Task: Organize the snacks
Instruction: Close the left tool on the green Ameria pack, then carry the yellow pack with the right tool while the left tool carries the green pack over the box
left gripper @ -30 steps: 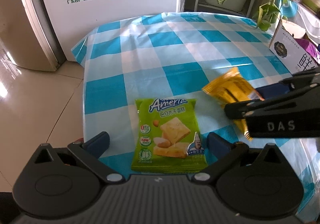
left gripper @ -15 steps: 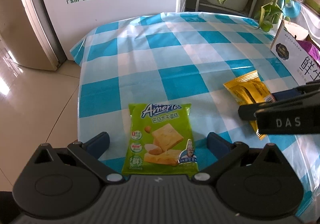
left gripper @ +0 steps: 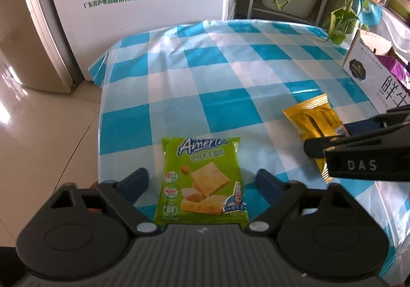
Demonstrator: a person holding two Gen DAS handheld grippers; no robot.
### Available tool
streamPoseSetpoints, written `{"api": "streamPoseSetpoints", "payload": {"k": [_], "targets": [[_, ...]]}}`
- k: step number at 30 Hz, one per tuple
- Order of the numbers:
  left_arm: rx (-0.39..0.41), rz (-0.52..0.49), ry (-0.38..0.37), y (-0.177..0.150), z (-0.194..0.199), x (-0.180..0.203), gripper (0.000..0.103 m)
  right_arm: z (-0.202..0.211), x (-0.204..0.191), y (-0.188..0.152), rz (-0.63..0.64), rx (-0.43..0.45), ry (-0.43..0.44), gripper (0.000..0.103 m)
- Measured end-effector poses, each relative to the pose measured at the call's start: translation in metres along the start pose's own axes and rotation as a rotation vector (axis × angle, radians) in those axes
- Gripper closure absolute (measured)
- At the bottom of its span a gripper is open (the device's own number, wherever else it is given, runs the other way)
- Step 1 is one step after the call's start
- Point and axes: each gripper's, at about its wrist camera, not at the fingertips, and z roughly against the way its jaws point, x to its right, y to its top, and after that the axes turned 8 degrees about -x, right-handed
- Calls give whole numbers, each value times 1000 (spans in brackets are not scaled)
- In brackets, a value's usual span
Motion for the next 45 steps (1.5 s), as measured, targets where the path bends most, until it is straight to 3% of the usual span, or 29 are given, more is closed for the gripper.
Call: {"api": "streamPoseSetpoints", "payload": {"k": [7,12,31,45], "targets": [[28,60,-36,4,7,-11,45,2,1,0,-17,4,0,49],[31,94,-77,5,9,-14,51,4,2,0,-23,9,-2,49],[88,115,-136,11,22,-11,51,24,8,-1,-54,57,0,49],[151,93,-176,19,37,8,51,85,42,-6,-88,195,-21,49]]}}
